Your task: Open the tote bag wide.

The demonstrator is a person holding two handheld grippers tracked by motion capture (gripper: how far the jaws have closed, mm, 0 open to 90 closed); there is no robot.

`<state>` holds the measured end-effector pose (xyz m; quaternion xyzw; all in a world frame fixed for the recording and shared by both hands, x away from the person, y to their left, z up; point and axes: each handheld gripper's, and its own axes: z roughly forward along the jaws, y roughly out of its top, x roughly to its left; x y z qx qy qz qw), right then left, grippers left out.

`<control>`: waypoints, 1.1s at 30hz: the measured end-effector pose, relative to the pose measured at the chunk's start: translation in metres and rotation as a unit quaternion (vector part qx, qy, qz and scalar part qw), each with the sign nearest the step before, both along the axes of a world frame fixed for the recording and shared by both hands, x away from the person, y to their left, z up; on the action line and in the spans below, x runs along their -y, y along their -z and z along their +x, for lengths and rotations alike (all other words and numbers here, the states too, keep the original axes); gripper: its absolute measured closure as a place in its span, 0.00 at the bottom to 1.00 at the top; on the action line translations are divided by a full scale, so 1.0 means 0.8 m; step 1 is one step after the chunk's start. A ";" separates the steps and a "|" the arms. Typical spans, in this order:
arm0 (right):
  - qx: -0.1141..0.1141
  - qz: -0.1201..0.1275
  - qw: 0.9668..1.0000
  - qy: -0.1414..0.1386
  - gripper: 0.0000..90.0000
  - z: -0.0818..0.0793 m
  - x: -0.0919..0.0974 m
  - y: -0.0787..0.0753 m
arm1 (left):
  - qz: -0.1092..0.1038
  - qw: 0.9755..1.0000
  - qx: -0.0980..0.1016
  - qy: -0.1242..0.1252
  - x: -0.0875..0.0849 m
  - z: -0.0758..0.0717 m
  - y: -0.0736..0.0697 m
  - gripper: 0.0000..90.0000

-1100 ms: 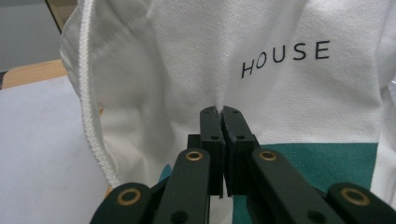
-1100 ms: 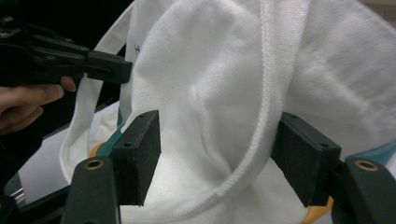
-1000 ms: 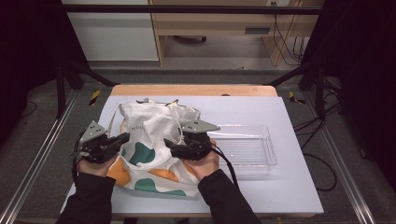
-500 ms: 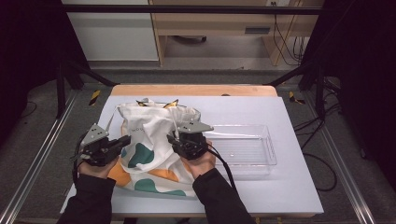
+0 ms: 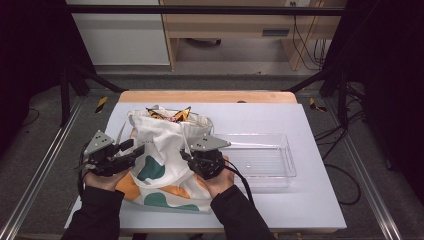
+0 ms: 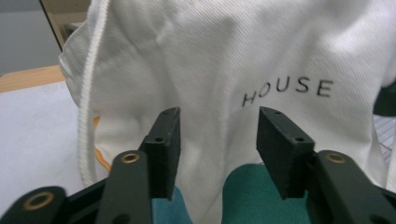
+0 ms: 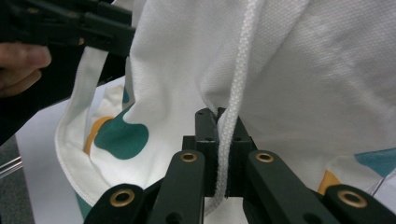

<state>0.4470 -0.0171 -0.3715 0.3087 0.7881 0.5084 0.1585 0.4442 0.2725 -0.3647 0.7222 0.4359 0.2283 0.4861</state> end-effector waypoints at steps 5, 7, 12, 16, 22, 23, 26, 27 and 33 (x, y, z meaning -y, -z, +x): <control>-0.004 -0.002 1.000 -0.015 0.97 -0.008 0.002 0.005 | -0.001 1.000 -0.010 0.013 0.004 0.001 0.003 0.66; -0.005 -0.005 1.000 -0.018 0.98 -0.011 0.001 0.008 | -0.001 1.000 -0.010 0.017 0.005 0.000 0.004 0.81; -0.009 -0.003 1.000 -0.019 0.97 -0.014 0.000 0.016 | 0.008 0.999 -0.020 0.026 0.006 -0.005 0.008 0.97; -0.015 0.006 1.000 -0.012 0.78 -0.013 0.003 0.014 | 0.016 0.999 -0.016 0.025 0.002 -0.013 0.008 0.98; 0.008 0.045 0.999 -0.007 0.66 -0.022 0.017 -0.006 | 0.017 0.999 -0.014 0.024 -0.004 -0.026 0.015 0.98; 0.008 0.045 0.999 -0.007 0.66 -0.022 0.017 -0.006 | 0.017 0.999 -0.014 0.024 -0.004 -0.026 0.015 0.98; 0.023 0.072 0.997 0.002 0.67 -0.024 0.026 -0.024 | 0.023 1.000 -0.009 0.020 -0.004 -0.036 0.018 0.98; 0.023 0.072 0.997 0.002 0.67 -0.024 0.026 -0.024 | 0.023 1.000 -0.009 0.020 -0.004 -0.036 0.018 0.98; 0.041 0.111 0.993 0.012 0.90 -0.023 0.030 -0.050 | 0.034 0.999 -0.007 0.025 -0.004 -0.050 0.027 0.98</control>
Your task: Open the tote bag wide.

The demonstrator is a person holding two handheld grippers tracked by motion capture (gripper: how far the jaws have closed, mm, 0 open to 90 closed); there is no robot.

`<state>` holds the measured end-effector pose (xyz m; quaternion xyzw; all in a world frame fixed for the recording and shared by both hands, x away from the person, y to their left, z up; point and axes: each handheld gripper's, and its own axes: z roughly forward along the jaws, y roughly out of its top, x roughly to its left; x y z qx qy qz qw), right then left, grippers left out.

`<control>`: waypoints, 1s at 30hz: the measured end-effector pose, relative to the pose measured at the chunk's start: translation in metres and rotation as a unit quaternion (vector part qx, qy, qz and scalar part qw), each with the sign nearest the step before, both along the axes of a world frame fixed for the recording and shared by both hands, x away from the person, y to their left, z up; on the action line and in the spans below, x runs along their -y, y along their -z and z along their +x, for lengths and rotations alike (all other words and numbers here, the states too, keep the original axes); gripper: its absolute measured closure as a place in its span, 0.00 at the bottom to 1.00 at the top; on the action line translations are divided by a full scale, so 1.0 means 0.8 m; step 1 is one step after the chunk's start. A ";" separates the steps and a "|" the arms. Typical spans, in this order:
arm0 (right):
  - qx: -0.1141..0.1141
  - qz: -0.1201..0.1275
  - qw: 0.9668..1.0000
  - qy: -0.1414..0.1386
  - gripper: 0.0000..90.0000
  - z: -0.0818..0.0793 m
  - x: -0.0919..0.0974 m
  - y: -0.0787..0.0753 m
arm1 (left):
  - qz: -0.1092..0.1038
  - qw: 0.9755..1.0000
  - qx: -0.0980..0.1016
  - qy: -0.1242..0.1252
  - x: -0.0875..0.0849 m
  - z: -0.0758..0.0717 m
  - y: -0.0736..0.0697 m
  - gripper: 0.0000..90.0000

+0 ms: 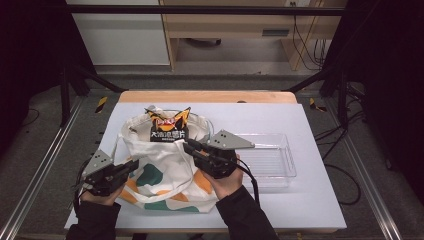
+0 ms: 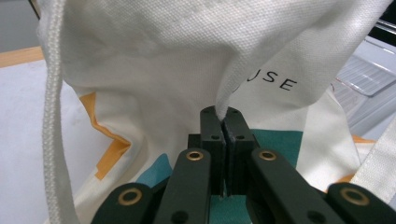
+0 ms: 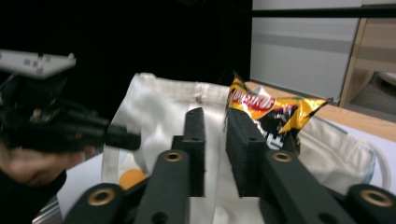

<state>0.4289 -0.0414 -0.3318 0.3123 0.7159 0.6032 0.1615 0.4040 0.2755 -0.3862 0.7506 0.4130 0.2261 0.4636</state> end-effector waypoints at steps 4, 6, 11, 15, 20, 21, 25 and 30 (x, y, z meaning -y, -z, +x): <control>0.004 0.009 1.000 0.005 0.96 0.002 -0.004 -0.006 | 0.005 1.000 -0.001 0.003 0.000 -0.004 0.003 0.98; 0.006 0.002 1.000 0.014 0.97 0.005 -0.011 -0.008 | 0.010 1.000 -0.002 0.005 0.000 -0.008 0.007 0.98; -0.013 -0.021 1.000 0.020 0.99 0.010 -0.022 0.005 | 0.015 1.000 -0.006 0.006 -0.002 -0.013 0.015 0.98; -0.020 -0.036 0.999 0.017 0.98 0.010 -0.026 0.018 | 0.015 1.000 -0.010 0.008 -0.002 -0.013 0.018 0.98; -0.035 -0.053 0.998 0.019 1.00 0.012 -0.031 0.035 | 0.010 1.000 -0.009 0.012 -0.002 -0.012 0.018 0.92; -0.036 -0.058 0.998 0.018 1.00 0.013 -0.032 0.037 | -0.003 1.000 -0.002 0.009 -0.005 -0.014 0.012 0.91; -0.037 -0.060 0.997 0.016 1.00 0.013 -0.032 0.039 | -0.020 1.000 0.015 0.004 -0.012 -0.021 -0.005 0.89; -0.043 -0.062 0.997 0.015 1.00 0.010 -0.033 0.046 | -0.047 0.998 0.043 -0.007 -0.024 -0.030 -0.030 0.92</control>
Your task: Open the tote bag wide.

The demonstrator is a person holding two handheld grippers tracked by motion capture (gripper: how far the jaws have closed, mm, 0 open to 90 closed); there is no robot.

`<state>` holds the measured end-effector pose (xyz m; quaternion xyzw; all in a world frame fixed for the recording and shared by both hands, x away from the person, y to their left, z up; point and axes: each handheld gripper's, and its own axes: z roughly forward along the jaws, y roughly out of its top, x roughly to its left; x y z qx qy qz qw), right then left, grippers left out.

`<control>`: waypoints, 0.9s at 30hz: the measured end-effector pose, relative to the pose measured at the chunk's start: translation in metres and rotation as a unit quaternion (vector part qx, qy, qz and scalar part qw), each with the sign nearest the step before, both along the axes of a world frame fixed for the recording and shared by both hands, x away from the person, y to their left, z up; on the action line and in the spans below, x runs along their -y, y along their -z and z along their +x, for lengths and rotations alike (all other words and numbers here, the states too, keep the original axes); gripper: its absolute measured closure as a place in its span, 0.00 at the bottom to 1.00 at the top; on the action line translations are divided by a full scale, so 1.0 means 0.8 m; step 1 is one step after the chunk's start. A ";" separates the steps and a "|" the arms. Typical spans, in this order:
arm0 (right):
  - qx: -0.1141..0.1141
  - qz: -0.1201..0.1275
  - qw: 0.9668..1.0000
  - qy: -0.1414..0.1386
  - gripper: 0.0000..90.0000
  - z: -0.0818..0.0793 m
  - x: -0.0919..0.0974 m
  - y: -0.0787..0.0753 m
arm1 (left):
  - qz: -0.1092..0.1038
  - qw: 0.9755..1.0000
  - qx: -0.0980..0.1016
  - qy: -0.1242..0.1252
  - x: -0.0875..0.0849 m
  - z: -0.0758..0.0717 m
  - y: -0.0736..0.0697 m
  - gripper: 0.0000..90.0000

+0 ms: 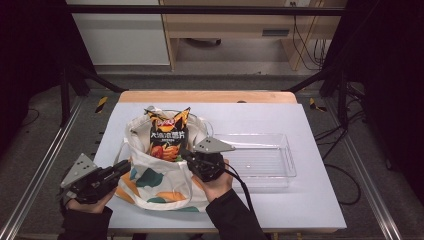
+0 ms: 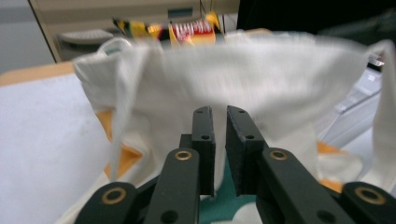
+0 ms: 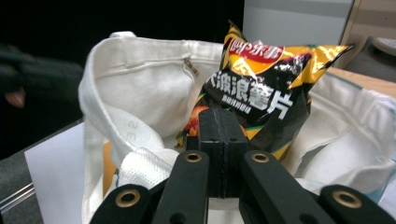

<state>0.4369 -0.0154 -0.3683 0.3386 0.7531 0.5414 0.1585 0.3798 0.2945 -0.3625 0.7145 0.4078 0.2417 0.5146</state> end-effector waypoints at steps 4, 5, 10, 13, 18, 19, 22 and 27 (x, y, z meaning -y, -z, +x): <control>-0.007 -0.004 1.000 -0.007 1.00 -0.003 -0.004 0.009 | -0.011 1.000 0.021 -0.015 -0.006 -0.001 -0.018 0.96; -0.007 -0.006 1.000 -0.008 1.00 -0.004 -0.005 0.011 | -0.011 1.000 0.022 -0.015 -0.005 0.001 -0.021 0.97; -0.010 -0.020 1.000 -0.011 1.00 -0.010 -0.008 0.023 | 0.000 1.000 0.026 -0.016 0.009 0.014 -0.025 0.99; -0.017 -0.020 1.000 -0.014 1.00 -0.013 -0.007 0.032 | 0.022 1.000 0.017 -0.012 0.028 0.030 -0.019 0.99; -0.019 -0.028 0.999 -0.016 1.00 -0.018 -0.008 0.041 | 0.038 0.999 0.003 -0.005 0.038 0.040 -0.010 0.99; -0.023 -0.027 0.999 -0.017 1.00 -0.020 -0.008 0.047 | 0.043 0.999 -0.005 -0.003 0.040 0.043 -0.005 0.99; -0.026 -0.028 0.999 -0.019 1.00 -0.022 -0.008 0.051 | 0.046 0.999 -0.017 -0.005 0.038 0.045 0.003 0.99; -0.035 -0.033 0.999 -0.024 1.00 -0.028 -0.009 0.069 | 0.067 0.997 -0.043 0.002 0.033 0.047 0.029 0.99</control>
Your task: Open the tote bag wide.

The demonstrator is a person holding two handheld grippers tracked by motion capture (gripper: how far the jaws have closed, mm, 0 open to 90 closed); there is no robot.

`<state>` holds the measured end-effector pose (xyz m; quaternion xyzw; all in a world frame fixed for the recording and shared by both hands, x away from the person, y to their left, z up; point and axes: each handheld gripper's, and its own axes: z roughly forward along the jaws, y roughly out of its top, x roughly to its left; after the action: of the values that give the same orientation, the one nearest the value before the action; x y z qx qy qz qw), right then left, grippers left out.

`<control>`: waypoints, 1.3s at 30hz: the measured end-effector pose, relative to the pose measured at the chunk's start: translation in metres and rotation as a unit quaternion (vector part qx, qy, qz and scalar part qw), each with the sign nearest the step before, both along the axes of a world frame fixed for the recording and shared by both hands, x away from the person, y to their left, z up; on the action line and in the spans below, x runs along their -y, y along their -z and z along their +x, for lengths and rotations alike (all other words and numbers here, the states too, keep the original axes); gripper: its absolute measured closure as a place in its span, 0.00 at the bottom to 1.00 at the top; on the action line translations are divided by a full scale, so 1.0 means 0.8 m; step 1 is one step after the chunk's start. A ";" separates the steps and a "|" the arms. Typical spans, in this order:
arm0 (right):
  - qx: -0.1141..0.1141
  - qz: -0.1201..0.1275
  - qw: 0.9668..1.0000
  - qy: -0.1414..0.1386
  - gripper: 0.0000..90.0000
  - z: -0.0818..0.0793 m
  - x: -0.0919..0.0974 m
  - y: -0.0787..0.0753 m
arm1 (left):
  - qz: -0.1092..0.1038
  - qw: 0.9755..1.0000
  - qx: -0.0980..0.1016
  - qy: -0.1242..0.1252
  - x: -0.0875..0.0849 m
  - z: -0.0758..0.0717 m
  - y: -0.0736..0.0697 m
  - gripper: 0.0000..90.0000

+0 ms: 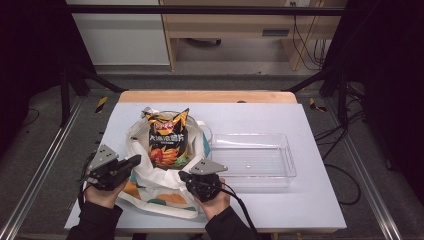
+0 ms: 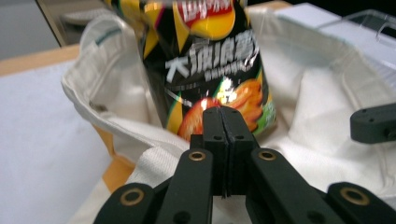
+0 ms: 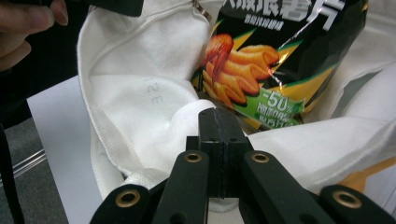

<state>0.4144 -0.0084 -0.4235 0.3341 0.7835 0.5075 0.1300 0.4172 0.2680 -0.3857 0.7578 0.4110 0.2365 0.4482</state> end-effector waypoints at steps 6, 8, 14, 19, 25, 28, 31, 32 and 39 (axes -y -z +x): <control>-0.010 -0.001 1.000 -0.002 1.00 -0.004 0.000 0.012 | 0.016 1.000 -0.026 -0.004 -0.005 -0.007 0.017 1.00; -0.012 -0.002 1.000 -0.001 1.00 -0.005 0.002 0.016 | 0.022 0.999 -0.035 -0.003 -0.007 -0.007 0.023 1.00; -0.026 -0.003 1.000 0.000 1.00 -0.008 0.001 0.031 | 0.040 0.997 -0.059 -0.003 -0.009 -0.006 0.046 1.00; -0.033 -0.002 0.999 0.001 1.00 -0.009 0.001 0.039 | 0.049 0.996 -0.069 -0.004 -0.011 -0.008 0.056 1.00; -0.032 -0.012 0.999 0.003 1.00 -0.012 -0.003 0.048 | 0.078 0.993 -0.083 -0.004 -0.010 -0.011 0.073 1.00; -0.038 -0.017 0.999 0.004 1.00 -0.012 -0.003 0.055 | 0.084 0.992 -0.092 -0.002 -0.009 -0.012 0.080 1.00; -0.041 -0.017 0.999 0.006 1.00 -0.012 -0.002 0.059 | 0.086 0.992 -0.093 -0.003 -0.008 -0.013 0.081 1.00; -0.044 -0.017 0.999 0.008 1.00 -0.012 -0.001 0.059 | 0.087 0.992 -0.096 -0.004 -0.007 -0.013 0.083 1.00; -0.045 -0.033 0.998 0.016 1.00 -0.012 -0.001 0.066 | 0.094 0.990 -0.105 -0.004 -0.005 -0.013 0.088 1.00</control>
<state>0.4046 -0.0072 -0.4761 0.3649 0.7995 0.4633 0.1142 0.4068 0.2722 -0.4562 0.8156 0.4350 0.1951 0.3280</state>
